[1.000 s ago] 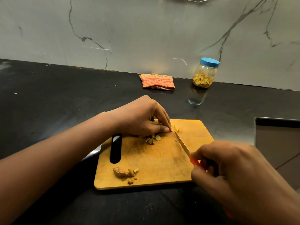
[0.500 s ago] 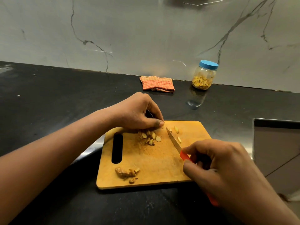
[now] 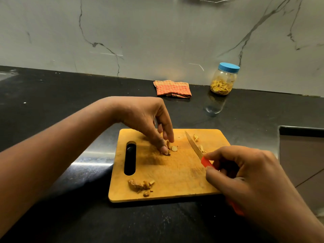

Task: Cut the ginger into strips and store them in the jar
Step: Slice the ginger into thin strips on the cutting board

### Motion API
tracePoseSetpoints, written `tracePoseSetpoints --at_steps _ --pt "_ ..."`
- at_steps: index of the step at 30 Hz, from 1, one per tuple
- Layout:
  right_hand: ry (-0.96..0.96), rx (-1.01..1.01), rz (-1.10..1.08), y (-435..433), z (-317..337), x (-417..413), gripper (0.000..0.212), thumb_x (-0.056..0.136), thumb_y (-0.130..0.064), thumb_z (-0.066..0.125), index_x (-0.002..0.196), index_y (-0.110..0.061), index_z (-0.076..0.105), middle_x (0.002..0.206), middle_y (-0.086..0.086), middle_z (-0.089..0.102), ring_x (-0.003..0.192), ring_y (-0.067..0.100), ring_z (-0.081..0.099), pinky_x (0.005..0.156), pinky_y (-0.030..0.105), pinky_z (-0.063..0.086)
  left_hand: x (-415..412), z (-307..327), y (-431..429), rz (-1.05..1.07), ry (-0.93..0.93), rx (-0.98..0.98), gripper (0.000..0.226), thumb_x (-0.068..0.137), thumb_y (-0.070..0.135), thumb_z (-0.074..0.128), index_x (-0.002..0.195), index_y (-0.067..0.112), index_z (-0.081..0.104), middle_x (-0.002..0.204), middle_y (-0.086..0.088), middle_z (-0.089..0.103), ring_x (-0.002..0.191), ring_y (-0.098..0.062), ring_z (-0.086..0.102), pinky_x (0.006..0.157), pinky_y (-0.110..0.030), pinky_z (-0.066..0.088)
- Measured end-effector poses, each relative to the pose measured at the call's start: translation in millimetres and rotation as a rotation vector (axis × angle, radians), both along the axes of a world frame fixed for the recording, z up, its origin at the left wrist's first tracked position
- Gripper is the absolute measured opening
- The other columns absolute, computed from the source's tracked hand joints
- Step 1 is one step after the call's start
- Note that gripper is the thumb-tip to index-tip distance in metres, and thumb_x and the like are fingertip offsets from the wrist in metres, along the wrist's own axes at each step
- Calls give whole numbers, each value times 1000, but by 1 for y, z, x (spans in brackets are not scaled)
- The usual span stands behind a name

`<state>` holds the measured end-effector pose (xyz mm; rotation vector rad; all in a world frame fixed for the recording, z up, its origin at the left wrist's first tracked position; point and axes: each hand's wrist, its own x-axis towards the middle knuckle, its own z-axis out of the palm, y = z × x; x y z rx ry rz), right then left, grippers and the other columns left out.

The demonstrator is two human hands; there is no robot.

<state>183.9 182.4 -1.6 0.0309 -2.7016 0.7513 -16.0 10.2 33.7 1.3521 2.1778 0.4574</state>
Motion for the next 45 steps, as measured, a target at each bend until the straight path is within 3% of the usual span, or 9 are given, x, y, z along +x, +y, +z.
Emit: tracePoseSetpoints --at_steps 7,15,22,26,33,38,45 --pt "22 -16 28 -2 3 4 13 73 -33 75 86 -28 75 79 -19 62 63 0 59 48 1 35 12 -11 18 23 190 -8 24 81 41 76 103 31 76 97 16 70 96 -3 62 96 -37 52" --pt "50 2 -13 -1 3 13 17 66 -33 69 83 -31 75 61 -14 61 57 1 59 48 2 36 14 -17 22 46 204 95 10 84 33 75 93 30 78 101 20 67 101 -4 61 96 -34 52" --pt "41 13 -52 -6 -2 15 17 65 -34 68 81 -33 75 58 -13 59 58 1 59 49 4 36 10 -29 24 156 279 223 13 85 35 74 96 28 76 88 16 70 86 -1 65 70 -11 52" --pt "29 -16 -53 -8 -4 11 14 70 -36 73 83 -31 75 59 -10 60 60 3 59 49 5 37 7 -29 21 198 194 274 12 83 28 77 94 27 78 86 17 71 84 4 65 67 -3 48" --pt "38 -31 -55 -14 -15 3 16 72 -39 71 86 -32 75 60 -11 62 66 2 60 54 7 41 -4 -29 12 239 -67 288 18 80 14 78 96 23 78 94 8 77 88 1 71 75 -9 54" --pt "32 -38 -45 -13 -15 3 20 72 -45 67 87 -34 74 62 -14 63 68 -1 61 60 12 46 -3 -31 12 245 -145 315 23 80 11 77 103 17 75 93 5 77 89 -5 73 76 -11 54" --pt "26 -1 -53 -11 -8 6 19 67 -41 64 82 -35 75 63 -17 63 60 -4 60 50 7 42 2 -36 17 228 -132 361 28 82 13 77 109 17 72 95 6 77 92 -4 72 78 -14 54"
